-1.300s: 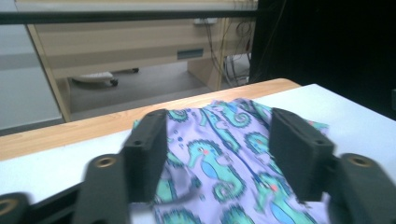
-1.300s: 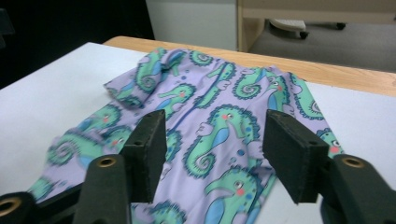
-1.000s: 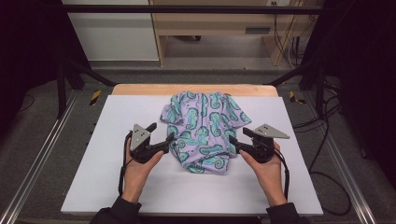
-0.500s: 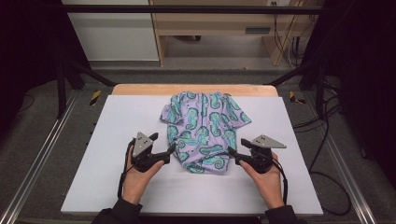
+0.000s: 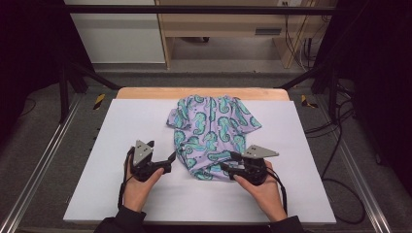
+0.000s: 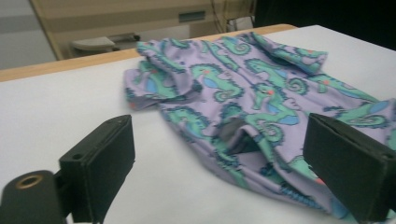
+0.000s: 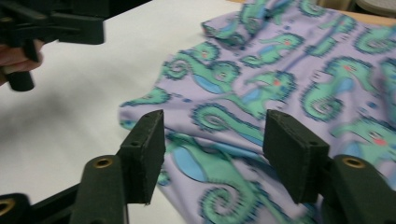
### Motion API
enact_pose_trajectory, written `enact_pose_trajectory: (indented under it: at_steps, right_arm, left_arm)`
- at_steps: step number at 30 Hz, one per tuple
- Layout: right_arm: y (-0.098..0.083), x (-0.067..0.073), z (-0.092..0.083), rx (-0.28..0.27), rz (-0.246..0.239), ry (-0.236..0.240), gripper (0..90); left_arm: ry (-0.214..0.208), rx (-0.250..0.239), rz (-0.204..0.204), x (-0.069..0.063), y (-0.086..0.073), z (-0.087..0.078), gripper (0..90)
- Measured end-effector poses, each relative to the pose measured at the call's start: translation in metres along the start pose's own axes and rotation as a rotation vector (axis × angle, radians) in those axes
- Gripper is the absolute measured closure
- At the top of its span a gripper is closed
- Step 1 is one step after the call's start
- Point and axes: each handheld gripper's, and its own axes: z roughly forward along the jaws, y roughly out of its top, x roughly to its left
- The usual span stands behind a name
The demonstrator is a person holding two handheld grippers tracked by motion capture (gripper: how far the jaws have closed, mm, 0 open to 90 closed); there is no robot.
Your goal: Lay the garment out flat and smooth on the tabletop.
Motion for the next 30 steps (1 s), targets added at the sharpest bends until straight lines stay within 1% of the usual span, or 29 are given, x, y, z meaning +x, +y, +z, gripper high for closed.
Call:
enact_pose_trajectory:
  at_steps: [2, 4, 5, 6, 9, 10, 11, 12, 14, 16, 18, 20, 21, 23, 25, 26, 28, 30]
  right_arm:
    - [0.004, 0.010, 0.006, 0.009, -0.026, 0.021, 34.8]
    - [0.008, 0.019, 0.014, 0.023, -0.053, 0.028, 33.1]
    - [0.010, 0.023, 0.017, 0.024, -0.062, 0.035, 32.9]
    - [0.012, 0.027, 0.022, 0.027, -0.068, 0.044, 32.9]
    - [0.018, 0.040, 0.038, 0.048, -0.093, 0.059, 33.0]
    - [0.020, 0.044, 0.044, 0.063, -0.114, 0.052, 33.3]
    - [0.023, 0.049, 0.052, 0.073, -0.136, 0.042, 34.2]
    - [0.024, 0.051, 0.057, 0.080, -0.148, 0.037, 34.3]
    - [0.027, 0.057, 0.070, 0.113, -0.172, 0.036, 33.9]
    - [0.025, 0.061, 0.080, 0.143, -0.189, 0.035, 33.6]
    - [0.022, 0.064, 0.088, 0.179, -0.221, 0.024, 32.0]
    - [0.018, 0.067, 0.094, 0.227, -0.248, 0.007, 30.4]
    - [0.016, 0.068, 0.096, 0.241, -0.265, -0.010, 30.5]
    - [0.013, 0.068, 0.097, 0.269, -0.315, -0.053, 31.7]
    - [0.011, 0.069, 0.098, 0.288, -0.336, -0.059, 31.9]
    - [0.010, 0.070, 0.099, 0.308, -0.358, -0.064, 32.7]
    - [0.009, 0.072, 0.098, 0.312, -0.380, -0.069, 37.3]
    - [0.009, 0.072, 0.096, 0.318, -0.381, -0.074, 48.1]
  left_arm:
    - [0.015, -0.002, -0.001, 0.005, -0.005, -0.006, 6.3]
    - [0.034, -0.011, 0.003, 0.009, -0.011, -0.015, 6.4]
    - [0.042, -0.014, -0.002, 0.011, -0.014, -0.018, 6.5]
    - [0.041, -0.017, -0.009, 0.013, -0.018, -0.021, 6.5]
    - [0.045, -0.024, -0.037, 0.021, -0.025, -0.024, 6.5]
    - [0.054, -0.030, -0.052, 0.024, -0.025, -0.024, 6.8]
    - [0.061, -0.037, -0.058, 0.025, -0.025, -0.024, 7.5]
    - [0.064, -0.044, -0.066, 0.027, -0.025, -0.024, 7.8]
    - [0.073, -0.051, -0.077, 0.030, -0.026, -0.026, 8.7]
    - [0.079, -0.053, -0.084, 0.031, -0.026, -0.027, 9.1]
    - [0.079, -0.052, -0.087, 0.032, -0.026, -0.027, 9.4]
    - [0.077, -0.050, -0.087, 0.032, -0.026, -0.026, 9.5]
    - [0.076, -0.050, -0.086, 0.032, -0.026, -0.026, 9.6]
    - [0.076, -0.051, -0.085, 0.032, -0.026, -0.026, 9.7]
    - [0.075, -0.051, -0.086, 0.032, -0.026, -0.026, 9.8]
    - [0.076, -0.050, -0.086, 0.032, -0.027, -0.026, 9.9]
    - [0.080, -0.048, -0.087, 0.033, -0.027, -0.026, 10.2]
    - [0.081, -0.048, -0.089, 0.033, -0.027, -0.027, 10.5]
